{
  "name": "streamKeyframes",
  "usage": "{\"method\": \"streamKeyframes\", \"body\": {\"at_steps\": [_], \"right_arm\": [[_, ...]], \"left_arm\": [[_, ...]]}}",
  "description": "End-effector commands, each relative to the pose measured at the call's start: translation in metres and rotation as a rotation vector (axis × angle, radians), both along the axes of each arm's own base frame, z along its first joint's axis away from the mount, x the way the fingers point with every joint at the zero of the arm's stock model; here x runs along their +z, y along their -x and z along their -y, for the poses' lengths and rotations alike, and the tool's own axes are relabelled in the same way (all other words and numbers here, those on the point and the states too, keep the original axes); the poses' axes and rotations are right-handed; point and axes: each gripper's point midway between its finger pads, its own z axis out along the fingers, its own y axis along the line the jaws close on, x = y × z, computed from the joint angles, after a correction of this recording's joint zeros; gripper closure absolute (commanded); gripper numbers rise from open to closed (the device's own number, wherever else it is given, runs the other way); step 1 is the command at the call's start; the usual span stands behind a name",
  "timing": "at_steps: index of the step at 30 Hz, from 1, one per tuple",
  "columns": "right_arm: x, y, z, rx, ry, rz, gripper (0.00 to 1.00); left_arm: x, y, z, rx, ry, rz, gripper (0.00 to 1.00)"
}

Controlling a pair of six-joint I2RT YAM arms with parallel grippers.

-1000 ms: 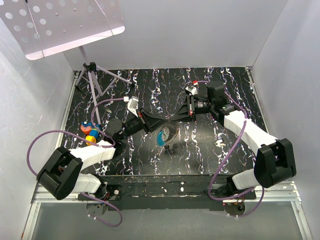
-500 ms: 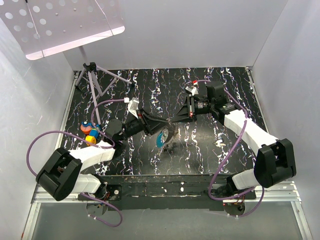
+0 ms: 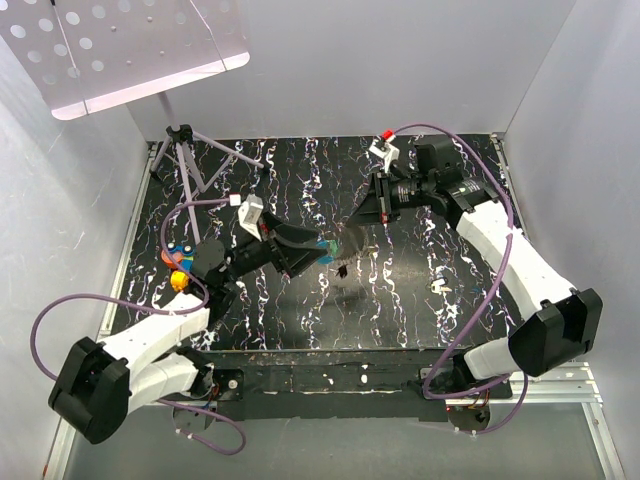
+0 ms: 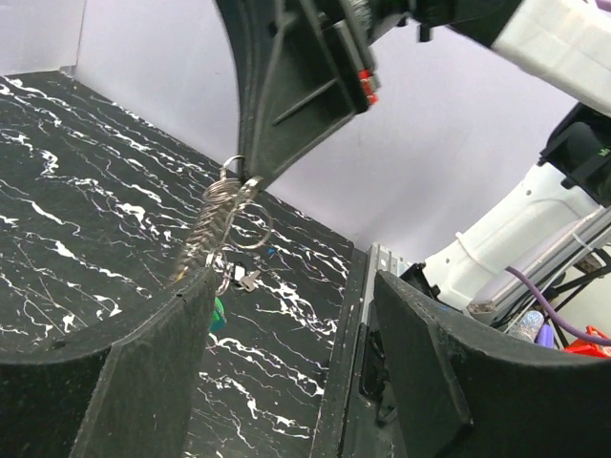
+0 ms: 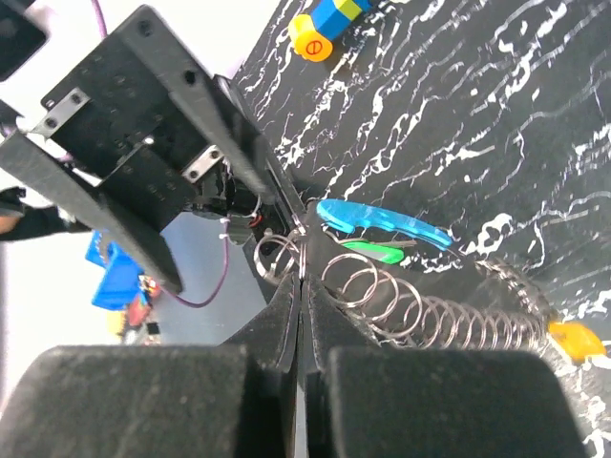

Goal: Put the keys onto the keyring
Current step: Adjust the keyring.

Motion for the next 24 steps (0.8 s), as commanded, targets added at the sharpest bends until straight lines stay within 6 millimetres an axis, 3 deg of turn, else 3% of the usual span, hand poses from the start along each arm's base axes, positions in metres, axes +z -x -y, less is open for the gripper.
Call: {"method": "streamKeyframes", "body": {"at_steps": [1, 6, 7, 12, 16, 20, 24], "right_arm": [[0.037, 0.016, -0.012, 0.092, -0.023, 0.176, 0.99], [0.045, 0.014, -0.019, 0.107, -0.033, 0.194, 0.99], [-0.016, 0.02, 0.024, 0.319, 0.261, 0.487, 0.99], [-0.019, 0.02, 0.031, 0.345, 0.303, 0.517, 0.99], [-0.02, 0.021, 0.031, 0.356, 0.3, 0.524, 0.99], [-0.02, 0.023, 0.031, 0.368, 0.298, 0.532, 0.99], [-0.017, 0.029, 0.031, 0.402, 0.276, 0.555, 0.99]], "left_arm": [[0.005, -0.012, 0.006, -0.005, -0.06, -0.017, 0.33], [0.009, -0.015, 0.014, -0.058, -0.101, -0.005, 0.32], [0.011, -0.016, 0.013, -0.058, -0.108, 0.004, 0.32], [0.02, -0.022, 0.003, -0.001, -0.121, 0.009, 0.34], [0.022, -0.029, -0.002, 0.032, -0.101, -0.049, 0.46], [0.013, -0.03, 0.01, -0.043, -0.109, -0.14, 0.49], [0.008, -0.027, 0.022, -0.142, -0.097, -0.112, 0.5]]}}
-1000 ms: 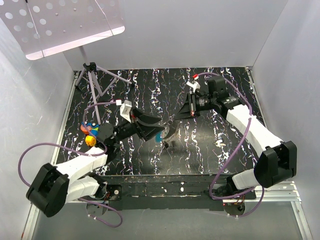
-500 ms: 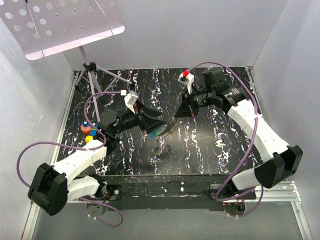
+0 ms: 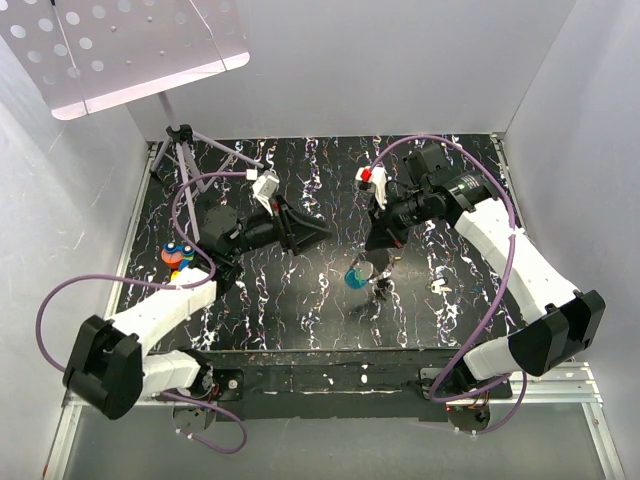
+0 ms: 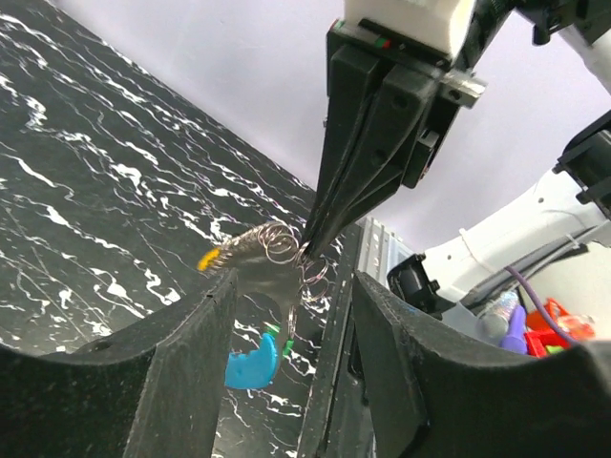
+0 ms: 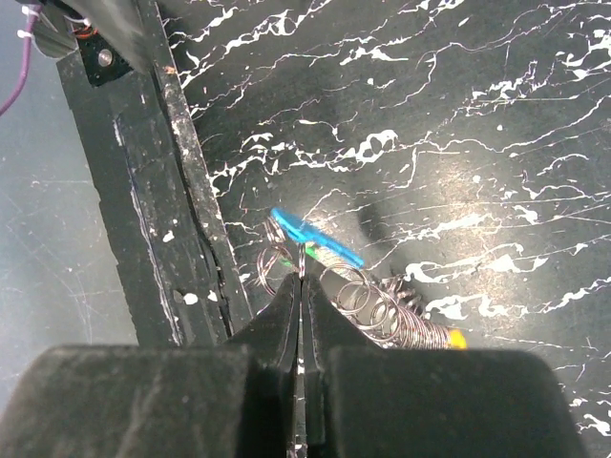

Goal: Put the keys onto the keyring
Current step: Adjust the keyring.

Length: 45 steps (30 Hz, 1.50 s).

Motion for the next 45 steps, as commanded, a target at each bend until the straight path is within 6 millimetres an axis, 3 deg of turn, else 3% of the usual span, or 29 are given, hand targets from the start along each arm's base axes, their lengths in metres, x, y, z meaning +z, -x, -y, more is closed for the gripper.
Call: {"method": "streamKeyframes", "body": {"at_steps": [1, 6, 16, 27, 38, 43, 45], "right_arm": [[0.022, 0.004, -0.005, 0.084, -0.062, 0.08, 0.99], [0.023, 0.008, -0.009, 0.138, -0.095, 0.082, 0.99], [0.033, 0.006, -0.016, 0.181, -0.128, 0.089, 0.99], [0.037, 0.01, -0.018, 0.205, -0.15, 0.074, 0.99], [0.039, 0.012, -0.02, 0.213, -0.165, 0.058, 0.99], [0.038, 0.014, -0.021, 0.216, -0.169, 0.05, 0.99], [0.038, 0.014, -0.021, 0.218, -0.171, 0.047, 0.99]], "left_arm": [[0.003, 0.008, 0.012, -0.126, 0.025, 0.032, 0.51], [0.001, 0.014, 0.027, -0.237, 0.021, 0.104, 0.59], [-0.006, 0.016, 0.046, -0.297, -0.027, 0.172, 0.68], [-0.02, 0.014, 0.056, -0.286, -0.078, 0.201, 0.71], [-0.025, 0.026, 0.065, -0.339, -0.072, 0.205, 0.71], [-0.027, 0.026, 0.069, -0.345, -0.078, 0.204, 0.77], [-0.028, 0.026, 0.07, -0.35, -0.082, 0.202, 0.88]]}}
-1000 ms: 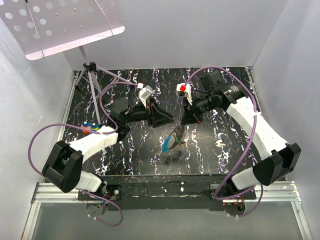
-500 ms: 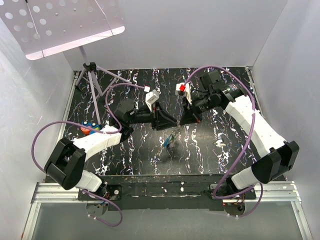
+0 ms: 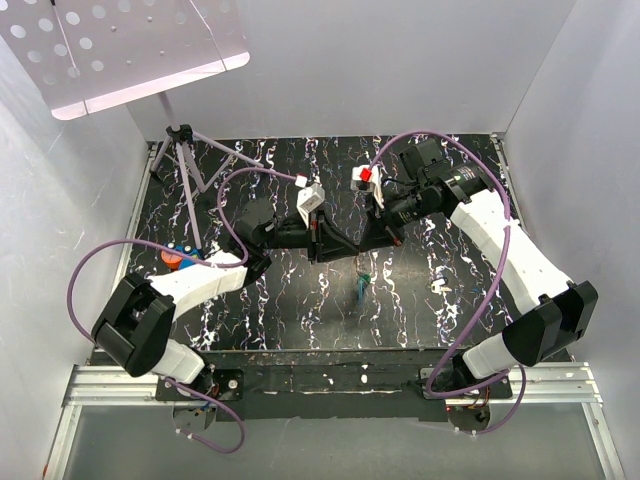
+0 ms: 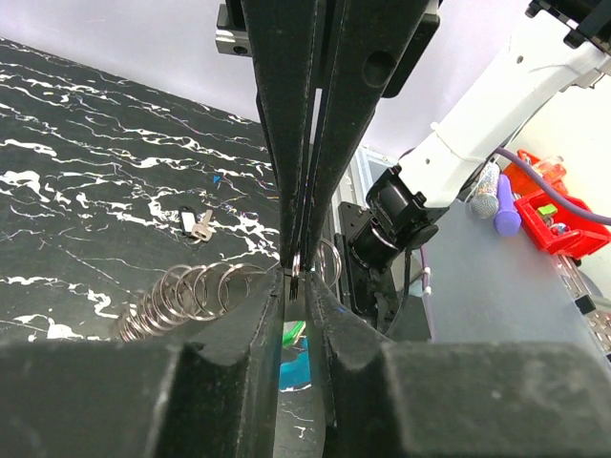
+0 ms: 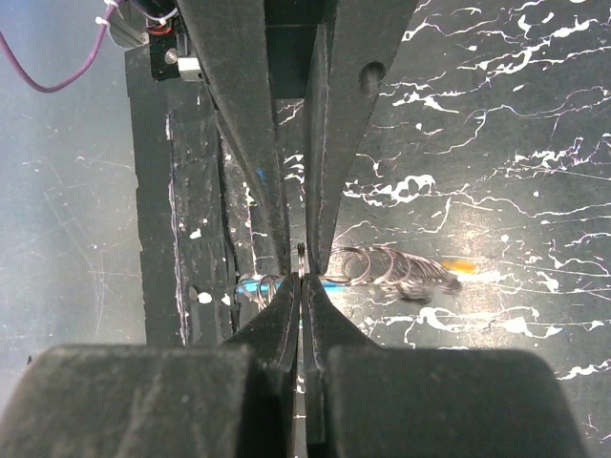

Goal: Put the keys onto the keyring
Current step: Adjust the keyring.

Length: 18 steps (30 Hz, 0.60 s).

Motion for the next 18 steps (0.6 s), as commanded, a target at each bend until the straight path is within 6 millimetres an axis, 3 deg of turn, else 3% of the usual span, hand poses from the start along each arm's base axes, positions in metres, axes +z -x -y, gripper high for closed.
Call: {"method": "streamKeyframes", "body": {"at_steps": [1, 2, 10, 18], "right_arm": [[0.023, 0.002, -0.007, 0.035, -0.076, 0.03, 0.99], [0.023, 0.003, -0.007, 0.036, -0.077, 0.025, 0.99], [0.027, 0.003, -0.006, 0.028, -0.08, 0.017, 0.99], [0.049, 0.003, 0.002, 0.014, -0.131, 0.011, 0.73]], "left_arm": [[0.011, -0.003, 0.006, -0.006, 0.012, 0.044, 0.92], [0.012, -0.002, 0.006, -0.007, 0.013, 0.048, 1.0], [0.013, -0.005, -0.005, 0.085, 0.003, 0.106, 1.0], [0.02, 0.008, -0.02, 0.098, 0.007, 0.229, 1.0]]}}
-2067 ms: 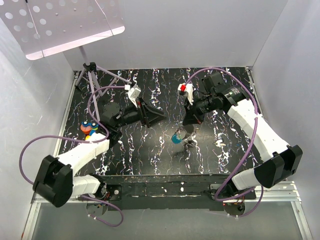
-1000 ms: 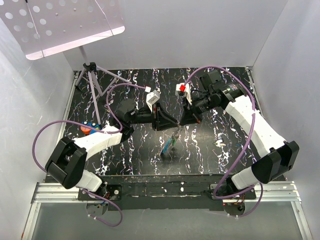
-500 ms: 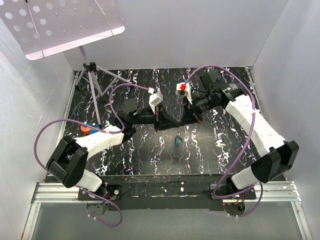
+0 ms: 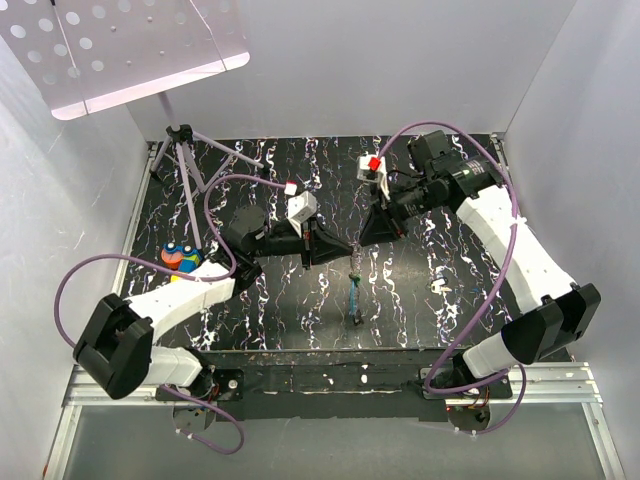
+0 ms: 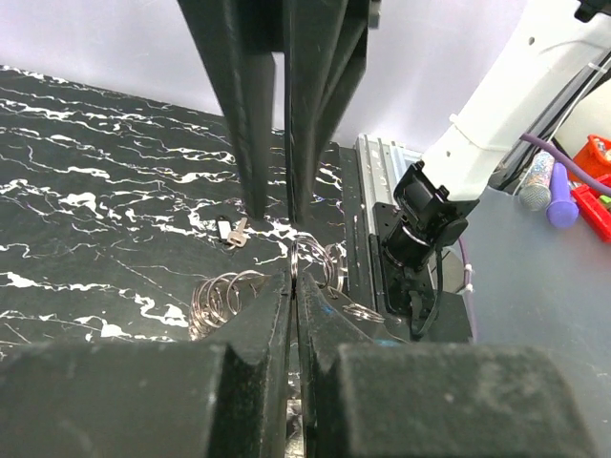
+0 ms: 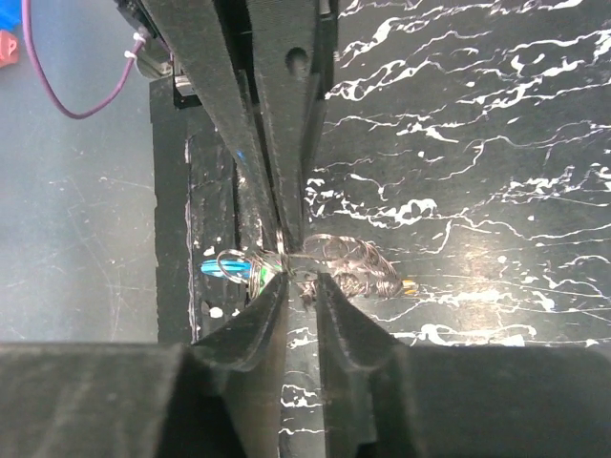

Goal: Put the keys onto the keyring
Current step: Adjust the keyring.

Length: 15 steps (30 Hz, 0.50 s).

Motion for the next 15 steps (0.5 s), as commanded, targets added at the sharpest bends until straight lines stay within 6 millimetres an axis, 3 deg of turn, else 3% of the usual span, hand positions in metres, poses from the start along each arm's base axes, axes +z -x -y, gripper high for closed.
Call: {"method": "streamKeyframes", "body": {"at_steps": [1, 8, 15], "right_arm": [[0.032, 0.004, 0.003, 0.012, -0.073, 0.037, 0.71], [0.041, 0.014, 0.005, 0.066, -0.116, 0.1, 0.63], [0.039, 0.004, -0.01, 0.194, -0.236, 0.25, 0.5]], "left_arm": [[0.01, 0.004, -0.009, 0.02, 0.004, 0.1, 1.0], [0.012, 0.012, -0.019, 0.013, -0.043, 0.215, 1.0], [0.004, -0.001, -0.035, 0.097, -0.19, 0.346, 1.0]]}}
